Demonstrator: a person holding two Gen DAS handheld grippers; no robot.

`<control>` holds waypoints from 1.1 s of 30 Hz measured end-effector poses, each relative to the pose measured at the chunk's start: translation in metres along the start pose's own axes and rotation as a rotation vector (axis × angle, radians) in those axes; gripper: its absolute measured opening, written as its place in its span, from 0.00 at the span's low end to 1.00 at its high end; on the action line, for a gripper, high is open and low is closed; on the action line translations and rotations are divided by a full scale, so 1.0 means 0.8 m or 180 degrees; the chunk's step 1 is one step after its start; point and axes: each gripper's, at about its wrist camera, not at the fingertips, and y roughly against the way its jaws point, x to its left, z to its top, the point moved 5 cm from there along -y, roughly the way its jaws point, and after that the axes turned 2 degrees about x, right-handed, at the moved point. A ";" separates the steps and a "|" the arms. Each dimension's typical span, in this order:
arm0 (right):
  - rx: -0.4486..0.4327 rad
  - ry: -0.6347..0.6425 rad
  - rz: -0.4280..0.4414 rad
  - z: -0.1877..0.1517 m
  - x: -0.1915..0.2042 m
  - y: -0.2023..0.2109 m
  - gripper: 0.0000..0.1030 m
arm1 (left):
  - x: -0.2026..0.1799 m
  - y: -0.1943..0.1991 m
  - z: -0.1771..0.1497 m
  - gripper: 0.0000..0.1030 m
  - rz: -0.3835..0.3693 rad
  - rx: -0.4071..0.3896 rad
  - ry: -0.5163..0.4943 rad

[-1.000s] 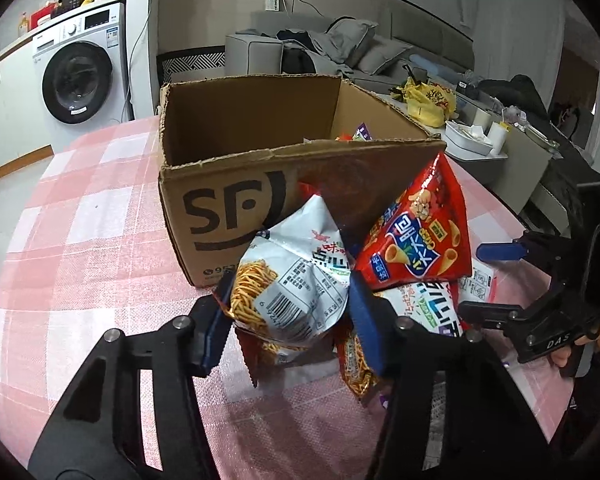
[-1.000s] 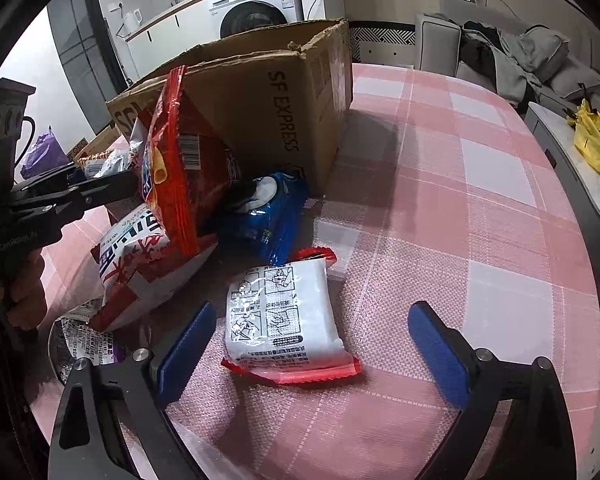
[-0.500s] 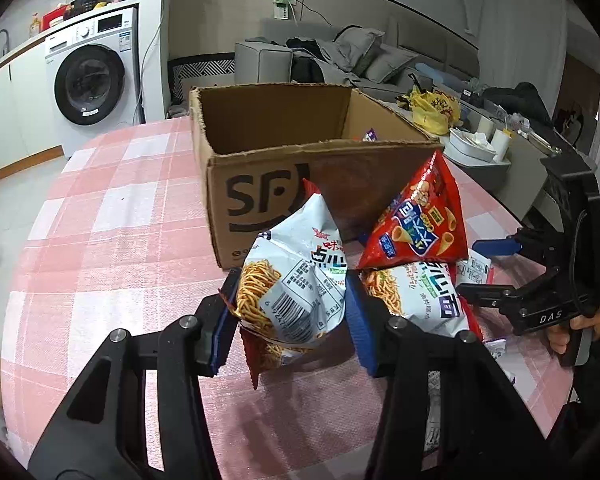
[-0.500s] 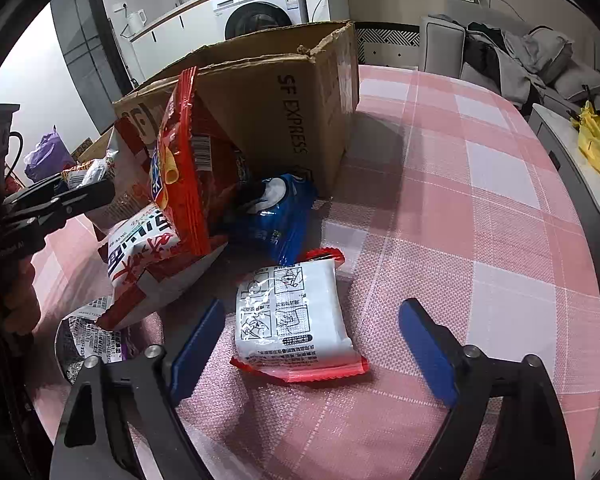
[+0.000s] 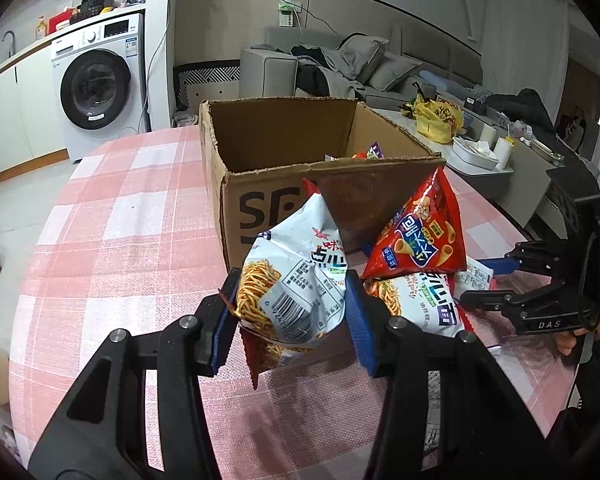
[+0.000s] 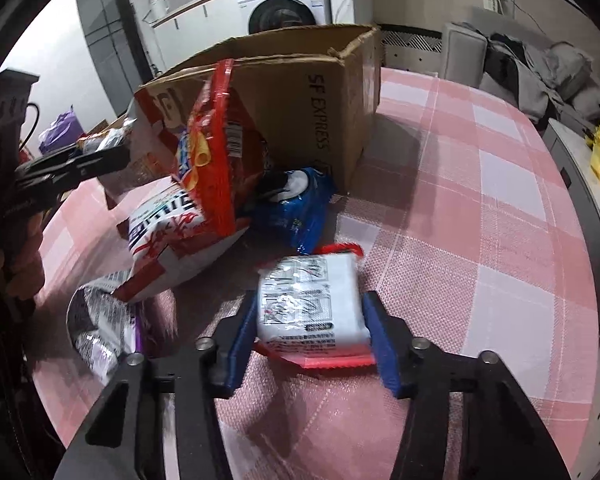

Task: Organize snacks
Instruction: 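Close left tool on white noodle-snack bag while right tool grasps red-edged white packet, then carry noodle-snack bag in left tool while right tool carries white packet into box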

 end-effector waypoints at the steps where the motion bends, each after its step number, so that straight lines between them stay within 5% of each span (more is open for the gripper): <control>1: 0.0007 0.0038 -0.0016 -0.001 0.002 0.002 0.46 | 0.000 0.002 0.000 0.45 0.0006 -0.0010 -0.0003; 16: -0.0057 -0.0001 -0.0208 0.000 -0.015 0.028 0.43 | -0.003 0.039 0.009 0.45 0.0044 -0.0173 -0.0004; 33: -0.0767 -0.0405 -0.0048 0.037 -0.024 0.095 0.43 | -0.007 0.081 0.021 0.45 0.0072 -0.0369 0.0018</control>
